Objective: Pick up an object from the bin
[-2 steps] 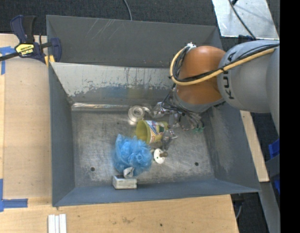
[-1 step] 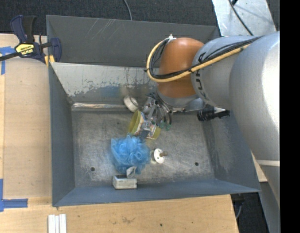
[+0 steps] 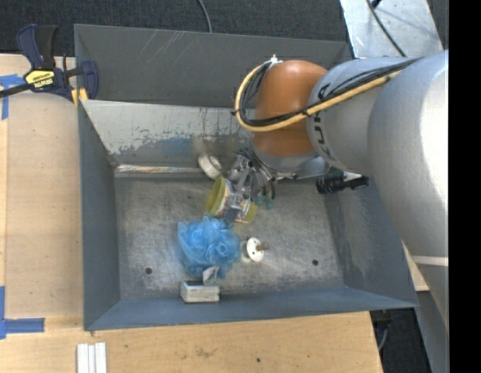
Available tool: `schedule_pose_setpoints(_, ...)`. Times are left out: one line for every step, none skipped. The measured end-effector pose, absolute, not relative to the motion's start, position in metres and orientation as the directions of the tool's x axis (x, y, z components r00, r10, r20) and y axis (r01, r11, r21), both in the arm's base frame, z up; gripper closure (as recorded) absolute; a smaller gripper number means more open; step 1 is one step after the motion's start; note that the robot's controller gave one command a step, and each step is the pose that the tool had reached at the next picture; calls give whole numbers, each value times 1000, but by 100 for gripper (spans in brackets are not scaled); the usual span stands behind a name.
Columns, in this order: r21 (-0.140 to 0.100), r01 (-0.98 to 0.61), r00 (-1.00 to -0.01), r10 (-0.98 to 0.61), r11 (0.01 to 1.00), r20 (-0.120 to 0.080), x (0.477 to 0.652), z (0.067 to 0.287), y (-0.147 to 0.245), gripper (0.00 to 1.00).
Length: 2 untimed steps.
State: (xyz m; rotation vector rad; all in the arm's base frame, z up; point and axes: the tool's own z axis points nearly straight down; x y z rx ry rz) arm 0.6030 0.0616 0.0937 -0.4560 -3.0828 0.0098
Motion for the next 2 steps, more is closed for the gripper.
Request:
schedule_pose_setpoints(-4, 260, -966, 260, 966, 9, 614, 125, 50, 100)
schedule_pose_setpoints(1, 280, -960, 280, 960, -6, 614, 146, 52, 100)
